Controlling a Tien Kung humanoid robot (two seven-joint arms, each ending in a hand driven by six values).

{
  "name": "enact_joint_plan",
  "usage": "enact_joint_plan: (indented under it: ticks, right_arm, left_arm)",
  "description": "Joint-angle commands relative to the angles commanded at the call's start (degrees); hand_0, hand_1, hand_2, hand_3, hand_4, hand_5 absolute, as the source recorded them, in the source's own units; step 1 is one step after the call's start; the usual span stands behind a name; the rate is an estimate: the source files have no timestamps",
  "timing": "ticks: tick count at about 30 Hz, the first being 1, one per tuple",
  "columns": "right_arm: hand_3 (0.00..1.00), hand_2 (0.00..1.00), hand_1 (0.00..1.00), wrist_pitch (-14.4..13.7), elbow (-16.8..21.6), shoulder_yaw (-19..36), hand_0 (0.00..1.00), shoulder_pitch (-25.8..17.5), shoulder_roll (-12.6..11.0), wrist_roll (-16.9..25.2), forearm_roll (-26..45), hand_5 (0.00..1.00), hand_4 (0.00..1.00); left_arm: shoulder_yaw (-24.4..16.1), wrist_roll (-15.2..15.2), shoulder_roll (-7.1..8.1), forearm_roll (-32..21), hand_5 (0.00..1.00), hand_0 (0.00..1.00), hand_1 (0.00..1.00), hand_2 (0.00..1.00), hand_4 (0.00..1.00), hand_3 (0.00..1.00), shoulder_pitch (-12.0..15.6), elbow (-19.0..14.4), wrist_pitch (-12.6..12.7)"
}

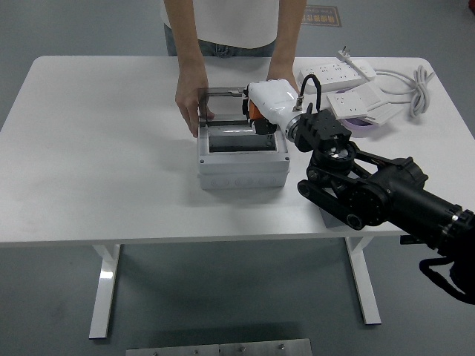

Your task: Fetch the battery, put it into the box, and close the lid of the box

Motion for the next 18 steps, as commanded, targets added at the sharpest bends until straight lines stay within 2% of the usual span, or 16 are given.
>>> enact_joint_plan:
  ticks: [7,18]
  right_arm:
    - [0.299,0.274,0.236,-1.4,-1.7,0.1,0.078,0.1,1.5,-2.2,0.6,0.002,0.002]
    - [0.301,0.276,0.235,-2.5,-1.4,-2.0,0.077,0.0,3.7,-2.5,1.9,0.002,0.002]
  left_arm:
    - [-0.1,0.1,0.15,0.2,0.91,0.424,0.647,0.655,0.815,0.652,0.0,-0.1,0.1]
    - [-0.2,0.2,0.29,0.5,0.909,0.424,0.647,0.655,0.816,0.652,-0.1,-0.2,0.0]
